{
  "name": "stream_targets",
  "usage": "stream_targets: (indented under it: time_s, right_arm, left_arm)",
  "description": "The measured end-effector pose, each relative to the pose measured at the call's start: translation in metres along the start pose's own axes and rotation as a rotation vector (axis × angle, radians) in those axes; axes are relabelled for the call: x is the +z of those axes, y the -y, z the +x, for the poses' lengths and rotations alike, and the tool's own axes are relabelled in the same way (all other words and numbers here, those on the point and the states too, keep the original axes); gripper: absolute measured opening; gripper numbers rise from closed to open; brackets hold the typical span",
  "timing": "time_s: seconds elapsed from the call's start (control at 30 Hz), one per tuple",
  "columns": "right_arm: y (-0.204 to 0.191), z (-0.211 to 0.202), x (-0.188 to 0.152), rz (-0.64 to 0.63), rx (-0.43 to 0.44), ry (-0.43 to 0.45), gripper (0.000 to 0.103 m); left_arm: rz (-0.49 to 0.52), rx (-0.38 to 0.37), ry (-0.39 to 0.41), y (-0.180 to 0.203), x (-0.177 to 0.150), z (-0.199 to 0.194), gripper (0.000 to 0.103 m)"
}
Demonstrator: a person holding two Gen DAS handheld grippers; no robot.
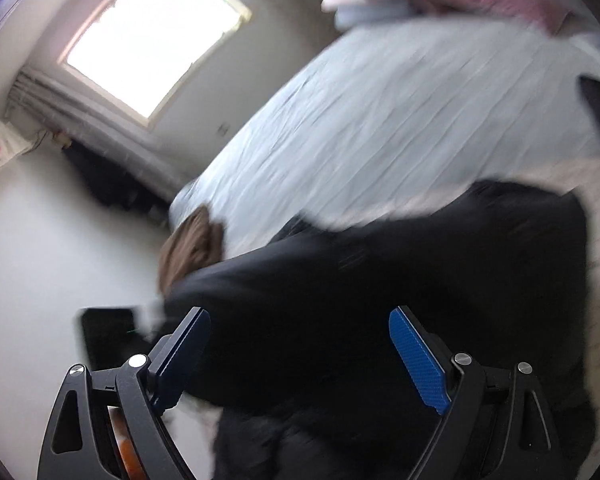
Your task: Fold large clothes
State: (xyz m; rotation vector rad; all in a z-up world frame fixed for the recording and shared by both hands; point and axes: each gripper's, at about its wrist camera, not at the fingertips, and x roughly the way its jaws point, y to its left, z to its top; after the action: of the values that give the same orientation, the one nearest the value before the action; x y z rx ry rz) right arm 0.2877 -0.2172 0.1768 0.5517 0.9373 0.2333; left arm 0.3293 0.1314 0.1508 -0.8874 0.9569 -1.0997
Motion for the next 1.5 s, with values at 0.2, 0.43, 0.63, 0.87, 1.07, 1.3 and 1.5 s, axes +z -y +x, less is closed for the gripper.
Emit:
stream_targets:
  time_s: [0.2,0.43,0.63,0.87,1.07,1.3,1.5]
  right_arm:
    - [0.054,0.048,-0.021,0.035,-0.164,-0.017,0.092]
    - [0.056,0.083,-0.036,-0.049,-0.300,-0.029,0.093]
    - [0.038,0.061,-0.033,-0.042,-0.242,0.085,0.093]
    - [0.053,0.068,-0.044,0.022,-0.244,0.022,0.093]
    - [0.049,0.028,-0.062,0.049,-0.194,0.023,0.093]
    - [0.033,-0.011,-0.096,0.053,-0.146,0.098,0.093]
    - [0.027,-0.016,-0.126,0.006,-0.165,0.112,0.094]
  left_arm:
    - [-0.095,0.924,0.213,-0.062,0.021,-0.042,0.022]
    - [0.072,1.034,0.279,-0.046,-0.005,-0.045,0.047]
    - [0.405,0.858,0.258,0.012,-0.023,0.024,0.076]
    - [0.329,0.975,0.070,-0.062,-0.021,0.085,0.078]
    - [0.274,1.020,0.159,-0.037,-0.018,0.034,0.083]
    - [0.198,1.107,0.237,-0.035,-0.030,-0.067,0.097]
    - [-0.009,1.161,0.367,-0.083,-0.045,-0.170,0.098]
